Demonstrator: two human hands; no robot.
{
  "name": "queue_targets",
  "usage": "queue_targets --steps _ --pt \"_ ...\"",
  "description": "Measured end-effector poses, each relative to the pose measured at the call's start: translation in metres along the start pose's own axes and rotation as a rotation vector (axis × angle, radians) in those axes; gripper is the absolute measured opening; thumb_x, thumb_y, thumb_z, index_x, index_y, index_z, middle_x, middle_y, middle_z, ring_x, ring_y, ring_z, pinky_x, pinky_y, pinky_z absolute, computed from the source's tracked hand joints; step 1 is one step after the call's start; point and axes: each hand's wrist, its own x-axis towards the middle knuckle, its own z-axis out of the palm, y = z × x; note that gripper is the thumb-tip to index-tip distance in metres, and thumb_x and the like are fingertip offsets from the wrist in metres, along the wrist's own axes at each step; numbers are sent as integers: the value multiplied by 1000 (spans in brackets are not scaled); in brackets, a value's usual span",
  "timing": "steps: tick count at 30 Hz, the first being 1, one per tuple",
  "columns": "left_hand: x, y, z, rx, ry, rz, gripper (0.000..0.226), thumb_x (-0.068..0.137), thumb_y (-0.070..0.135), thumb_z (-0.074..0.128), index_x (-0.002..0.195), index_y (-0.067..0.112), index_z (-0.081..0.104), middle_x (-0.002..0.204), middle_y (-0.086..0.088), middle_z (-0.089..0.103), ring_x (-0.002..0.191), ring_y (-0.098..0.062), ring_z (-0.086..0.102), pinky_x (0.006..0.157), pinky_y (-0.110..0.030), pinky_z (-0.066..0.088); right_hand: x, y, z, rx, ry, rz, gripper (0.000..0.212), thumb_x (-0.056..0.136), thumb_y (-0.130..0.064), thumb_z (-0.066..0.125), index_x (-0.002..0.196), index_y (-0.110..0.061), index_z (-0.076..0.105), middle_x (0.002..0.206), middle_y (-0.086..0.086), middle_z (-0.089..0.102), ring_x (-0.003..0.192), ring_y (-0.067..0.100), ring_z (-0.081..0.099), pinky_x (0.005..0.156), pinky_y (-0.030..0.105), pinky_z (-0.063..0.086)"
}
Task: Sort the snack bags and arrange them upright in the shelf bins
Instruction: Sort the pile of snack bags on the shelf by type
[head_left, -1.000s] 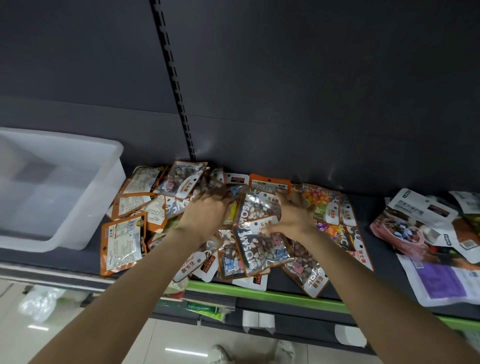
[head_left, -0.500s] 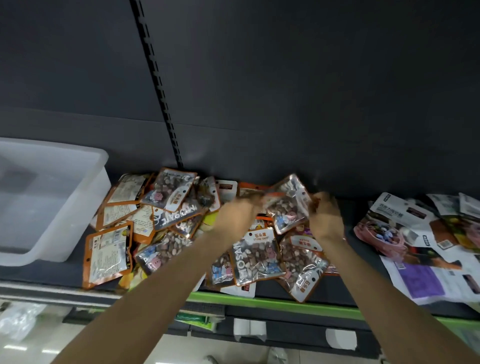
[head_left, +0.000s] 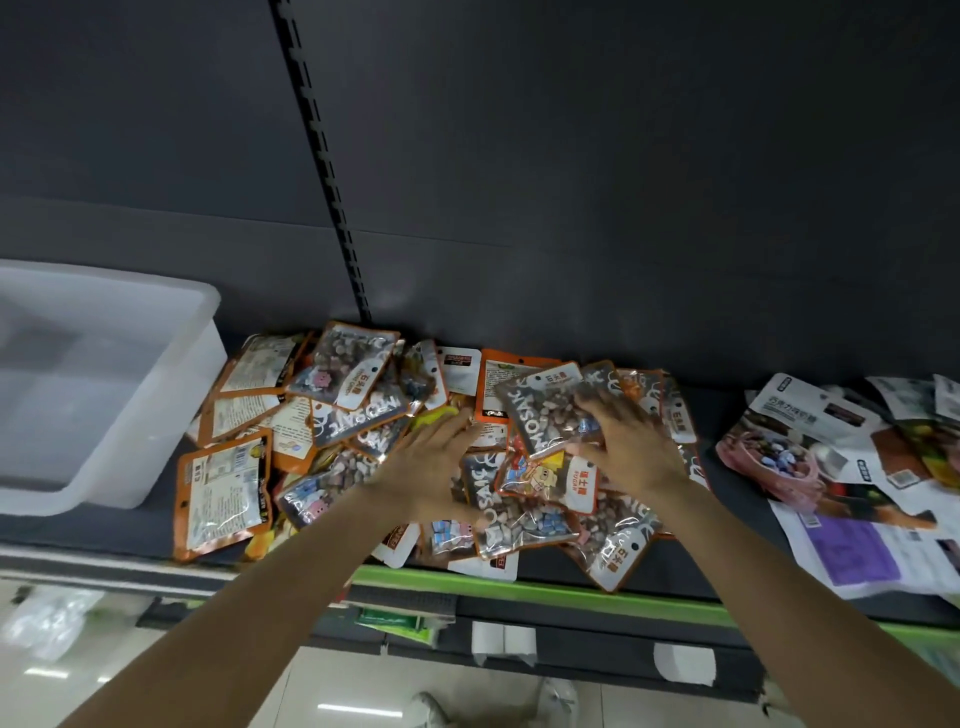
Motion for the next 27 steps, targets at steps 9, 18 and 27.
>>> queue_targets --steps 9,18,27 --pt "-8 10 5 29 100 -90 89 76 52 70 147 22 25 139 -3 32 132 -23 29 112 -43 27 3 -48 2 -51 -64 -140 73 89 -68 27 142 -45 -18 153 -3 -24 143 25 -21 116 52 -9" --pt "8 5 -4 -441 166 -278 46 77 27 77 119 17 61 114 -5 58 99 -21 61 91 -32 51 -23 -16 12 34 -101 70 94 79 -71 49 147 -43 -9 157 -5 -20 146 24 -10 117 51 8" --pt "20 32 -11 -353 160 -388 19 87 34 66 100 21 68 105 1 67 98 -18 61 86 -32 51 -25 -15 8 84 -96 62 94 79 -62 58 149 -41 -2 158 -6 -12 147 23 -2 115 52 16"
